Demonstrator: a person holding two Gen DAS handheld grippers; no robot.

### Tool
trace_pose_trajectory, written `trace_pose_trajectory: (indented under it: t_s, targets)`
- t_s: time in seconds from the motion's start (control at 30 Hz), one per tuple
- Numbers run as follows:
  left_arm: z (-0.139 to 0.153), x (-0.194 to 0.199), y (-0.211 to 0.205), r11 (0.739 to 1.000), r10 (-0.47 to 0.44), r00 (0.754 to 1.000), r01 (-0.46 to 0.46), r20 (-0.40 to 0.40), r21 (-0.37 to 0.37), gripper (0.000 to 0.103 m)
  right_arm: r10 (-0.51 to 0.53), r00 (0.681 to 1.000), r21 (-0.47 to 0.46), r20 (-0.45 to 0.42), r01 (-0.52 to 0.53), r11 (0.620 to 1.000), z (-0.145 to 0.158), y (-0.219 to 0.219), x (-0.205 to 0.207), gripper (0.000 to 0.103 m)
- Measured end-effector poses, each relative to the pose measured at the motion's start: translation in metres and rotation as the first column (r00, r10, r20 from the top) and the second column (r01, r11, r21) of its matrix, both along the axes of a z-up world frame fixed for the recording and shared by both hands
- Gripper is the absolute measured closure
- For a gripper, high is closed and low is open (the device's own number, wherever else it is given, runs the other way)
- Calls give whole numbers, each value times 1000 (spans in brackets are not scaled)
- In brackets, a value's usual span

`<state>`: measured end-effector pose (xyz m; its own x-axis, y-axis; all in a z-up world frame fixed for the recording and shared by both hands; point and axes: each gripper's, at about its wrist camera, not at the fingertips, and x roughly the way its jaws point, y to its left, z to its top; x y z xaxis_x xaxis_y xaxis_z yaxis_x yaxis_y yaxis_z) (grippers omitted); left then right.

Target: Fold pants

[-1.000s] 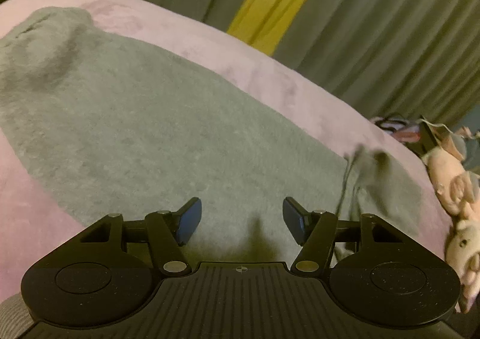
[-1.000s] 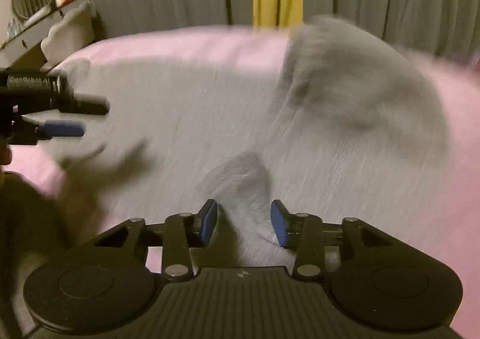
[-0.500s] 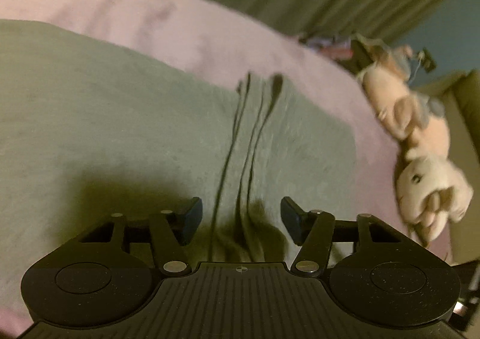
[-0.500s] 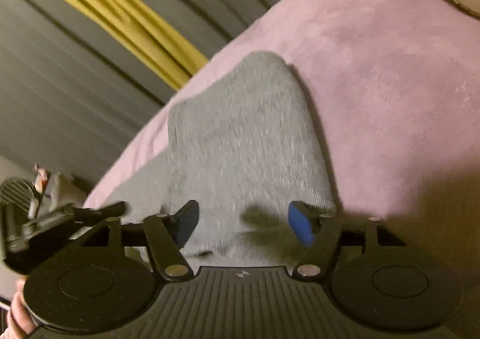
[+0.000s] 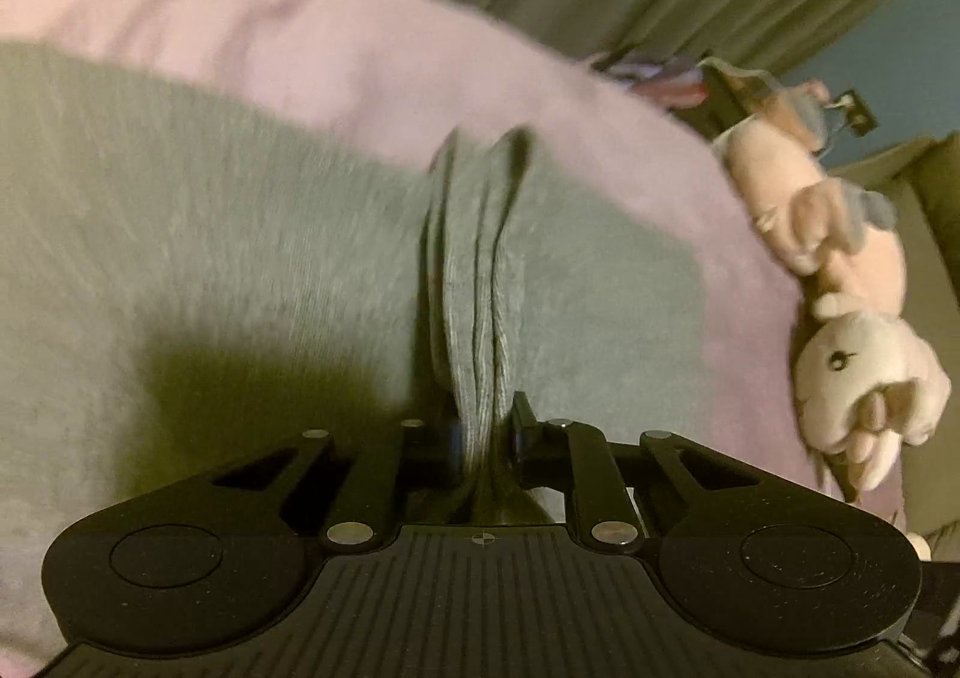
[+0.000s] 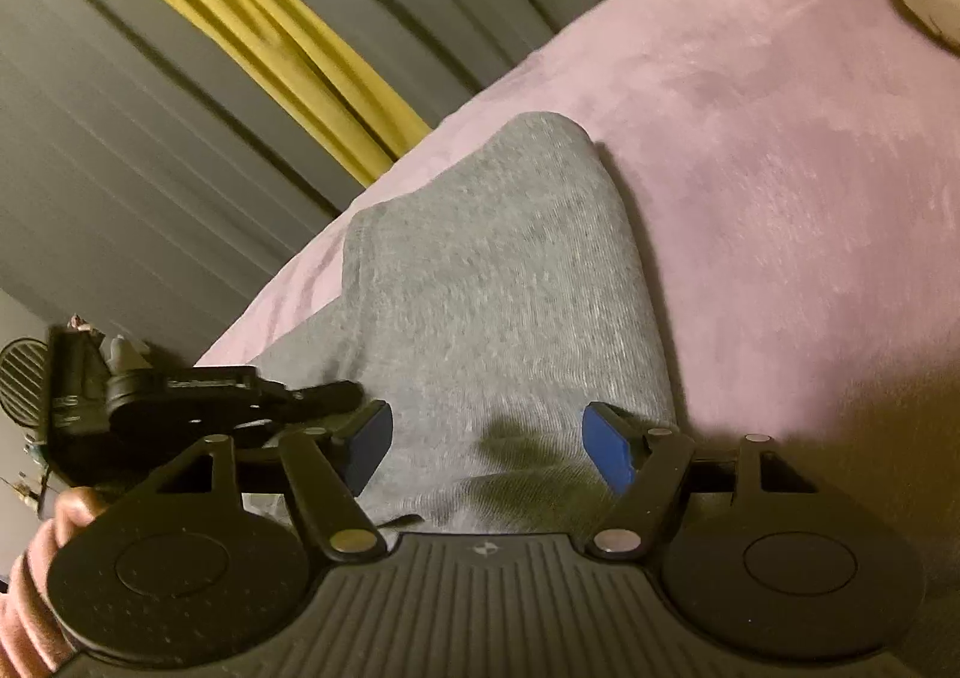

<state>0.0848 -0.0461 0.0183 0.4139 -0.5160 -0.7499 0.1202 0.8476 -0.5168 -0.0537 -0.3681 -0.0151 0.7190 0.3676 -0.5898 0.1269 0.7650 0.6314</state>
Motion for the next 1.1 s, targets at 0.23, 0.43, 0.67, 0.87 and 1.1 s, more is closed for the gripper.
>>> trace_pose_trajectory:
  t_s: [0.23,0.43,0.67,0.87,1.1]
  targets:
    - [25,-39,53,988,65,991,-80,116,130,85,30,998,-85,56,-25,996,14,12,-8,31]
    - [-8,-48,88,967,191,981,-195,43,165,74,43,996,-169,-83,-57,984,-2,31,6,31]
    - [-18,-34,87,961,209,977,-214,47,173,65,57,997,-236,-57,-69,969,4,48,5,36]
    - [-21,-33,84,962,209,976,-215,52,168,64,55,998,-308,0,-52,950,12,61,2,53]
    - [-21,-32,78,960,193,979,-202,63,194,63,92,996,-399,17,-78,914,13,76,2,59]
